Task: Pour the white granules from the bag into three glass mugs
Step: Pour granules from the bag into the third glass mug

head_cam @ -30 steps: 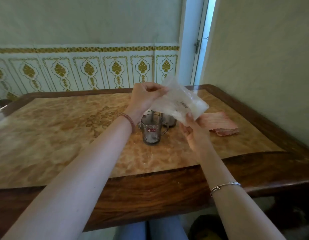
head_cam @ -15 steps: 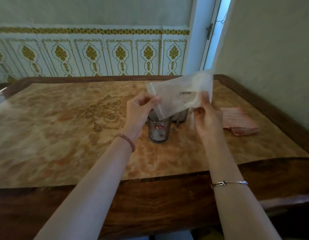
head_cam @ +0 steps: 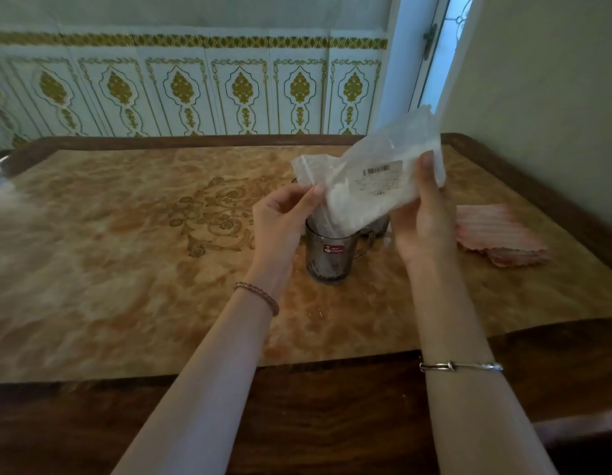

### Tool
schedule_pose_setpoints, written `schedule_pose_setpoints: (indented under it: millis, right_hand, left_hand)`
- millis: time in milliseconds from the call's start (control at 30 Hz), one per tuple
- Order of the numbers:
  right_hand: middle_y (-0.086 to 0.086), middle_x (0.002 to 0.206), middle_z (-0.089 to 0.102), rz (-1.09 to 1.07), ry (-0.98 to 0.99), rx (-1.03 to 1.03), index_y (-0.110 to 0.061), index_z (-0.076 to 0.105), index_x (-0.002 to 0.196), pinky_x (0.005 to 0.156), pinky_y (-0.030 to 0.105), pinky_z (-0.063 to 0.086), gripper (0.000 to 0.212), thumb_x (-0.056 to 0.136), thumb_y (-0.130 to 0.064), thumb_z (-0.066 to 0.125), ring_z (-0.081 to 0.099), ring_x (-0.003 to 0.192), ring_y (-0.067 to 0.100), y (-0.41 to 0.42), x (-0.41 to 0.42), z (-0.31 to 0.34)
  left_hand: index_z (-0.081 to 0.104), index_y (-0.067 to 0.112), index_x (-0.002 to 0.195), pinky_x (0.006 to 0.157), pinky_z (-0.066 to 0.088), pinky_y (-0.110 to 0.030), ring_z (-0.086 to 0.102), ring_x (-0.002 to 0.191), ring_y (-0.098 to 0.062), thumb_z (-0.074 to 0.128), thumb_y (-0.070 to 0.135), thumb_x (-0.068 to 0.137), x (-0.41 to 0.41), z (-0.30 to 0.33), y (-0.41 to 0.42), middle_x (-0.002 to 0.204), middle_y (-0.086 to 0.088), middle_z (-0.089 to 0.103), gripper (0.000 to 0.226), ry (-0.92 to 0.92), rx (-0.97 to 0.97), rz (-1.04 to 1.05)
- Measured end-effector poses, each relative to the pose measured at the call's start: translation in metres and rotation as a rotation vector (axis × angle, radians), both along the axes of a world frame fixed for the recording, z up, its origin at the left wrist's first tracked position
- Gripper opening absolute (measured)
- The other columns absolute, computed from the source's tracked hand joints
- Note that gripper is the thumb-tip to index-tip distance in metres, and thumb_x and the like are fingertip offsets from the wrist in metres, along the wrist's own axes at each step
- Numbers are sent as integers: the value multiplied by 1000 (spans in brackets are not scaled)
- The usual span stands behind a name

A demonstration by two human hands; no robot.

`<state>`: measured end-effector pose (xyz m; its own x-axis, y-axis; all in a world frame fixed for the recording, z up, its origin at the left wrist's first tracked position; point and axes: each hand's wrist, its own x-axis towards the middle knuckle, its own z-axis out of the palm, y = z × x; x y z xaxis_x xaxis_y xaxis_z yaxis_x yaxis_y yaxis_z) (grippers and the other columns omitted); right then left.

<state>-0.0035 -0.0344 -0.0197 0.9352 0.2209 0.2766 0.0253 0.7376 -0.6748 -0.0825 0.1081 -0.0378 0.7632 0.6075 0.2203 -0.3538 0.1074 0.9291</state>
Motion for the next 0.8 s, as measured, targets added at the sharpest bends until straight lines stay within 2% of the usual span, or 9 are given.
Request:
schedule_pose_setpoints:
  millis: [100, 267, 333, 433, 500, 567, 633, 700, 800]
  right_hand:
    - [16, 125, 61, -2, -6, -4, -7, 54, 128, 99, 51, 49, 58, 77, -31, 68, 57, 123, 34, 0, -4, 0]
    - [22, 135, 52, 115, -17, 14, -8, 47, 135, 102, 53, 46, 59, 84, -35, 58, 52, 128, 36, 2, -9, 3]
    - [20, 130, 55, 181, 1, 30, -7, 46, 134, 101, 52, 47, 49, 92, -32, 53, 54, 125, 35, 1, -11, 5]
    - [13, 106, 63, 287, 59, 129, -7, 62, 108, 90, 41, 52, 29, 94, -26, 46, 60, 104, 28, -4, -11, 8]
    - [11, 95, 68, 333, 97, 213, -8, 70, 89, 83, 36, 53, 41, 99, -27, 35, 64, 93, 25, -7, -10, 7]
    - [13, 103, 69, 311, 95, 220, -7, 66, 105, 85, 38, 54, 33, 100, -25, 38, 67, 98, 25, -6, -10, 6]
    - [14, 125, 62, 268, 59, 199, -9, 55, 126, 95, 44, 51, 34, 95, -22, 49, 61, 116, 28, -4, -11, 9]
    - [13, 133, 58, 230, 33, 206, -12, 54, 129, 99, 49, 48, 37, 93, -21, 51, 56, 123, 30, -3, -13, 11]
    - [10, 125, 66, 256, -17, 248, -14, 57, 126, 94, 47, 51, 32, 98, -23, 45, 62, 117, 27, -7, -13, 11]
  left_hand:
    - [73, 8, 83, 73, 53, -22, 65, 77, -7, 73, 12, 81, -1, 1, -3, 78, 2, 71, 5, -10, -6, -20]
    - [73, 6, 84, 78, 55, -26, 66, 83, -11, 75, 12, 79, -7, 2, -1, 82, -2, 72, 8, -32, -26, -37]
    - [73, 4, 86, 80, 55, -27, 66, 85, -12, 75, 12, 78, -9, 2, 0, 85, -4, 71, 11, -40, -35, -42]
    - [73, 6, 85, 80, 54, -26, 65, 84, -11, 75, 14, 79, -10, 2, 2, 84, -3, 71, 10, -44, -48, -49]
    - [72, 6, 85, 77, 54, -23, 65, 83, -8, 74, 15, 81, -10, 1, 1, 83, -1, 70, 10, -38, -56, -55]
    - [72, 7, 85, 77, 52, -22, 64, 83, -8, 72, 15, 82, -12, -1, -1, 83, 0, 70, 9, -25, -69, -51]
    - [72, 11, 81, 81, 52, -24, 63, 85, -9, 72, 17, 82, -13, -3, -3, 84, 1, 70, 6, -10, -99, -50]
    - [72, 14, 78, 86, 50, -29, 62, 88, -11, 72, 17, 82, -13, -2, -4, 84, 2, 70, 5, -10, -110, -54]
    - [73, 13, 82, 91, 48, -32, 61, 90, -11, 72, 19, 82, -14, -1, -3, 85, 4, 70, 6, -11, -126, -57]
